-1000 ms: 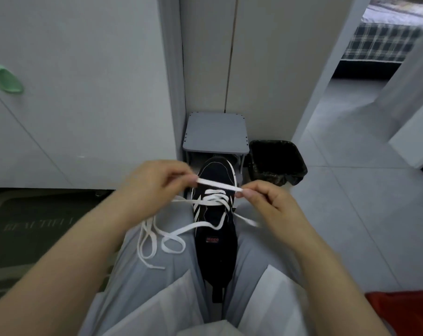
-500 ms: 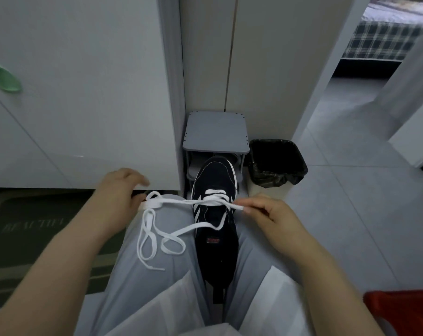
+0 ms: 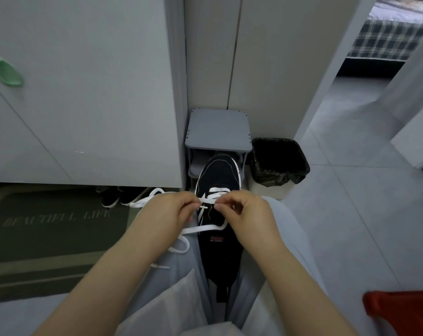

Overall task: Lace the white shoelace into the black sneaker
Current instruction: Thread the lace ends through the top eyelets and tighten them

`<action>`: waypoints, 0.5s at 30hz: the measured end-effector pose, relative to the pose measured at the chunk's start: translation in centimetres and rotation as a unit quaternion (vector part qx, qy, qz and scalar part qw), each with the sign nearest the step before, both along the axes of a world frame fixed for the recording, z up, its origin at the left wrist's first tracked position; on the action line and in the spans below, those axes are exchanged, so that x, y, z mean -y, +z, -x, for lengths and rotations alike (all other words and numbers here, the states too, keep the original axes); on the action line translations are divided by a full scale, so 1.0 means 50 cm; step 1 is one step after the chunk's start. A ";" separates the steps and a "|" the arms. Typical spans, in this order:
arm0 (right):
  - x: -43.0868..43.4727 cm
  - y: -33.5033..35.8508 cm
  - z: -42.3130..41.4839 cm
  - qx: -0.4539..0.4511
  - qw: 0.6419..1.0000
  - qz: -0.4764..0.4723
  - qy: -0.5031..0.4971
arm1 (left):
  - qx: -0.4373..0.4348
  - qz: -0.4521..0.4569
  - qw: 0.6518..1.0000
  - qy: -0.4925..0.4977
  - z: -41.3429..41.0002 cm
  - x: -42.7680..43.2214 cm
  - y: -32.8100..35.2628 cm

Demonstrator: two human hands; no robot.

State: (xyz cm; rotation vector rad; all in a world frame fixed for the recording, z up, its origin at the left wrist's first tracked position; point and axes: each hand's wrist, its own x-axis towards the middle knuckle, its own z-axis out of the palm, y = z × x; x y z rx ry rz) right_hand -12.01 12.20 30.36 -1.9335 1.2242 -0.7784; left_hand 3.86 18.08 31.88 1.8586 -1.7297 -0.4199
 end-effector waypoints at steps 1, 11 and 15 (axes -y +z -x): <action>0.000 -0.010 -0.004 -0.046 0.998 0.030 -0.005 | 0.002 0.005 1.000 0.020 -0.001 0.000 -0.008; -0.007 -0.025 -0.020 -0.052 0.998 0.028 0.007 | 0.010 0.021 0.998 0.051 0.011 0.014 -0.045; -0.005 -0.028 -0.017 -0.035 0.999 0.006 0.009 | 0.004 0.025 0.999 0.033 0.009 0.016 -0.045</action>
